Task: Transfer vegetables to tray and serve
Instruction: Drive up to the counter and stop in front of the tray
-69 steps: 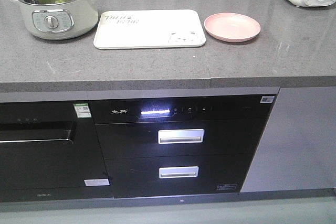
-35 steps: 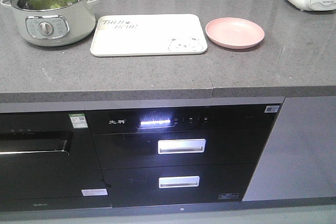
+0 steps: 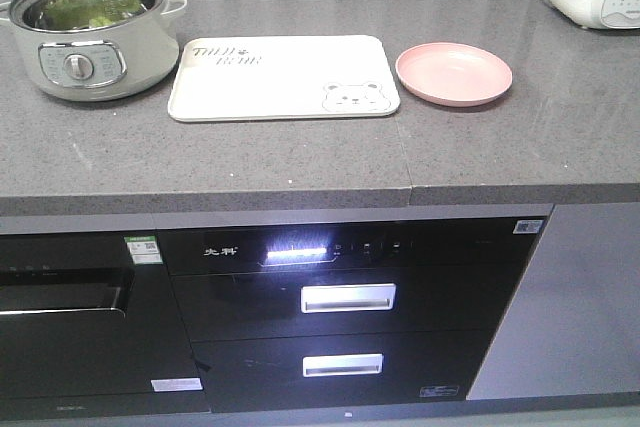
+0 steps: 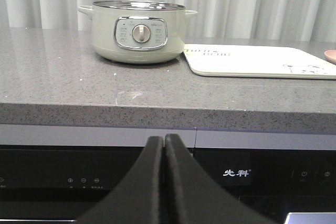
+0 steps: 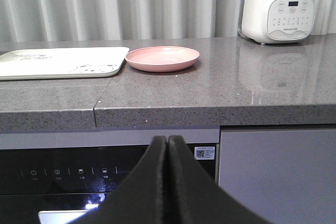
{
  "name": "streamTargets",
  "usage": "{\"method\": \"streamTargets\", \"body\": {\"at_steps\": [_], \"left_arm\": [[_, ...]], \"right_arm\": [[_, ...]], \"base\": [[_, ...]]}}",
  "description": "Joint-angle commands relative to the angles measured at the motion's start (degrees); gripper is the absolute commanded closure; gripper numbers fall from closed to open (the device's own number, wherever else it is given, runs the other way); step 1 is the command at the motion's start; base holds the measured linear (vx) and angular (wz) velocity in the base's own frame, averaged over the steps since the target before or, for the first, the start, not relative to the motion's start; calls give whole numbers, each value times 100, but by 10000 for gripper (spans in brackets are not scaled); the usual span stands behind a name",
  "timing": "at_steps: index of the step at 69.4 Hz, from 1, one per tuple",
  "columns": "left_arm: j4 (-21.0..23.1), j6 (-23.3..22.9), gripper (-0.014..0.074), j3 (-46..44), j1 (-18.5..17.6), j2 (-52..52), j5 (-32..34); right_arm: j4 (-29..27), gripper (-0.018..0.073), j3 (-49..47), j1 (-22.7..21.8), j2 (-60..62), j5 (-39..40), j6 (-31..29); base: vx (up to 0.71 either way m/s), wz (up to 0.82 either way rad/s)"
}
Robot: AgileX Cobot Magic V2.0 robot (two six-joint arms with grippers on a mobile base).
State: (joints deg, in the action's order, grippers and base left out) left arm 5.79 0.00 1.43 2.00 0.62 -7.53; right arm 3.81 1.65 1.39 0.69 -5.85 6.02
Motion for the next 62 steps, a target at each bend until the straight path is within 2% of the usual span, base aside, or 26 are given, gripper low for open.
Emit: {"method": "streamTargets", "body": {"at_steps": [1, 62], "left_arm": [[36, 0, 603, 58, 19, 34, 422], [36, 0, 603, 58, 19, 34, 422]], "right_arm": [[36, 564, 40, -28, 14, 450, -2], [36, 564, 40, -28, 14, 450, -2]], "base": [[7, -1], [6, 0]]}}
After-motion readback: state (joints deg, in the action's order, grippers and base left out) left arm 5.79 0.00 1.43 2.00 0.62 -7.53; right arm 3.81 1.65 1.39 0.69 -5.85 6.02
